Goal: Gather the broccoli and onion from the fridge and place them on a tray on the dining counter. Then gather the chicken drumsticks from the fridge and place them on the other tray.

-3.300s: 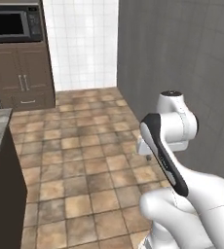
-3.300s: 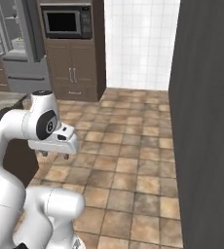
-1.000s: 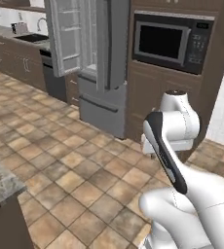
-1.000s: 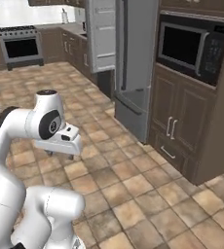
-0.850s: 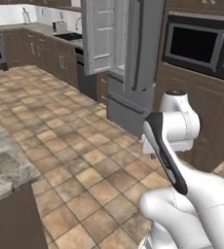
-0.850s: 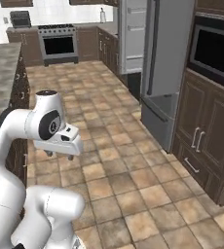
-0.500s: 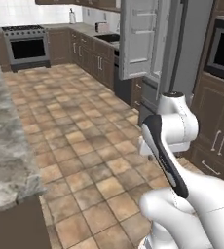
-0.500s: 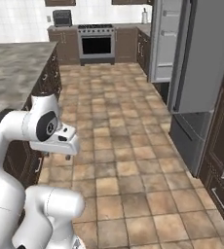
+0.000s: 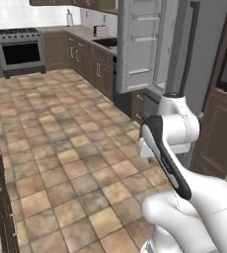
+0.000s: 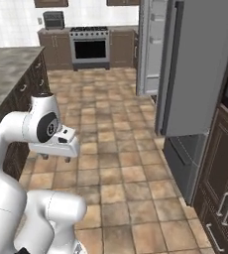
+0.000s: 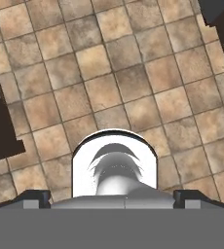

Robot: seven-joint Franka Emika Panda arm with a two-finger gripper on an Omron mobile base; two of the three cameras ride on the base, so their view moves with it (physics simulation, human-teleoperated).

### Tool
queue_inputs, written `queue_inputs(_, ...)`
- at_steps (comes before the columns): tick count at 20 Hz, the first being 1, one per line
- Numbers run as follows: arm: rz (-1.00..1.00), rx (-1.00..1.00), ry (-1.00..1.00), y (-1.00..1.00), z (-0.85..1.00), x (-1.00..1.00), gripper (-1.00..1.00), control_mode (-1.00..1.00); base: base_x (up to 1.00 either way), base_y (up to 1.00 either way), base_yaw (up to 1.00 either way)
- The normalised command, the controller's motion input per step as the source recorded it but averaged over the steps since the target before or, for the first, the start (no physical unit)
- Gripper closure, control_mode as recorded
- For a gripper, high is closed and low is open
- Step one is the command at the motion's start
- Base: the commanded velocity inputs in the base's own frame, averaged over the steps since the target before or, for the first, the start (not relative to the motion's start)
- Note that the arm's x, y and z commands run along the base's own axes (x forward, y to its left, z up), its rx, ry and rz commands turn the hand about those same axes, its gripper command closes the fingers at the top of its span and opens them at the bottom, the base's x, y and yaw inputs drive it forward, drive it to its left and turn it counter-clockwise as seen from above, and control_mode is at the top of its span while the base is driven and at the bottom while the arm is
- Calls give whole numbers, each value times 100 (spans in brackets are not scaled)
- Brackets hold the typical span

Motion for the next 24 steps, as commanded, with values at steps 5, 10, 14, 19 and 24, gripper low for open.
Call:
queue_inputs(5, 0, 0, 0, 0, 0, 0, -100, 100, 100, -9, -1)
queue_inputs(10, 0, 0, 0, 0, 0, 0, -100, 100, 100, -1, -5)
queue_inputs(14, 0, 0, 0, 0, 0, 0, -100, 100, 100, 29, -31)
queue_inputs(19, 0, 0, 0, 0, 0, 0, -100, 100, 87, 3, -44)
queue_inputs(24, 0, 0, 0, 0, 0, 0, -100, 100, 49, 8, -72)
